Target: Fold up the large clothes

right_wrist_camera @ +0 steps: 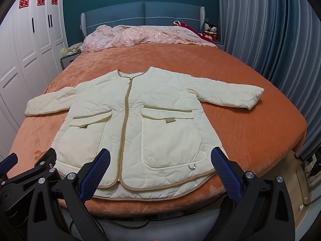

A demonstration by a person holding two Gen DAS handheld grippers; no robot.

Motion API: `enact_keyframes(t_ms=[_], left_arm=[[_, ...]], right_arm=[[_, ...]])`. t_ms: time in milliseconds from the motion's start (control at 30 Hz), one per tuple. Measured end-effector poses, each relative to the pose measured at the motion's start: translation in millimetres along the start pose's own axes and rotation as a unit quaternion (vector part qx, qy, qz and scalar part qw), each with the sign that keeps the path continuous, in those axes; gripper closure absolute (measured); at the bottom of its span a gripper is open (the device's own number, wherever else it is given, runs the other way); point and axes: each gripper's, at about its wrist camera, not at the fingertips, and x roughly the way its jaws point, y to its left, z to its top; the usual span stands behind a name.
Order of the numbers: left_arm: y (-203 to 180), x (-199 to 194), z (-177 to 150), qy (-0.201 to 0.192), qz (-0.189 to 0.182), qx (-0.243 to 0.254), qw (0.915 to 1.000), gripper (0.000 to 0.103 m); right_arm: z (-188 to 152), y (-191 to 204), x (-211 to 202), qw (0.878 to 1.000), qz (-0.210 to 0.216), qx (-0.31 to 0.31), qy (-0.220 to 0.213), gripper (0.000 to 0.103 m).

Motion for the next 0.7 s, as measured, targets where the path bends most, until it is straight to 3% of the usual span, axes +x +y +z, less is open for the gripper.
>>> enact_keyframes(t_ms=[700], left_arm=[[0.1, 15.3, -4.0, 0.028, 0.000, 0.000, 0.9996, 0.005]], right_arm=[[-4.6, 1.5, 15.5, 1.000, 0.006, -0.005, 0.019, 0.005]])
